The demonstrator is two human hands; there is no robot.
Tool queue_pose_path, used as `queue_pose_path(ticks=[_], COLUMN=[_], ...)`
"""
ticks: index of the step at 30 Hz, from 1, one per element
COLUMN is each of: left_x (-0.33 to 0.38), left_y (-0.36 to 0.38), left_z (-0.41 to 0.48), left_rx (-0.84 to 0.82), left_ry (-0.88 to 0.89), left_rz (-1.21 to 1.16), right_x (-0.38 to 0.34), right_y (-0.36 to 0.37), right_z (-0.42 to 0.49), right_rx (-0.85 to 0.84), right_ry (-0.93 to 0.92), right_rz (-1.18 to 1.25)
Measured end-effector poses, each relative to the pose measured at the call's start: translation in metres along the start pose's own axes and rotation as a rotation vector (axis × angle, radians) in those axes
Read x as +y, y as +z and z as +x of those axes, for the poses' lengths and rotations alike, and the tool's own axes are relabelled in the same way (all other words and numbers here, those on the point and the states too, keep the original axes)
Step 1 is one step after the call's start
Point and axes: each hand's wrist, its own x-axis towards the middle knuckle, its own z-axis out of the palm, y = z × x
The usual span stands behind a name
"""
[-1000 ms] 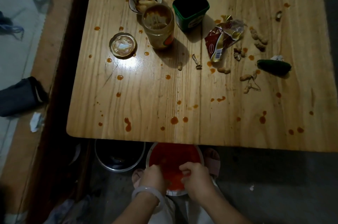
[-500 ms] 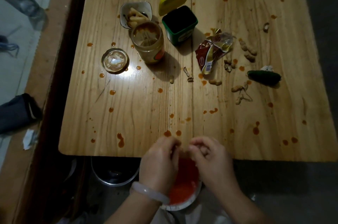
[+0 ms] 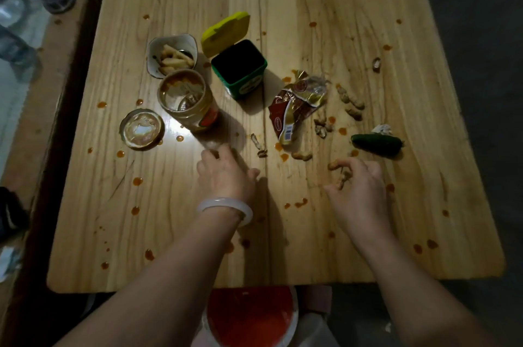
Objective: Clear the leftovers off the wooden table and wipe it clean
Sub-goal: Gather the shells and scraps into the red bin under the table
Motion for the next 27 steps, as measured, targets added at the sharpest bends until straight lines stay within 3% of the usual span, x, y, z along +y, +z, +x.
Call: queue_pose_path(ticks=[11,18,27], left_x=[0.043,0.05,0.042], left_y=[0.017,0.022,0.014], left_z=[0.015,0.026,0.016], left_rx=[-0.023,0.016,-0.085], left_ry=[-0.057,0.074,0.223], left_rz=[-0.032,-0.018,0.031], right_x=[0.009,-0.002,-0.005], right_y=[0.003,0.004,0.005], right_z=[0.019,0.028,0.027], right_rx=[-0.01,-0.043,-0.093], right_ry=[0.039,-0.048,-0.099], right_rz=[-0.095,-0.171,-0.175])
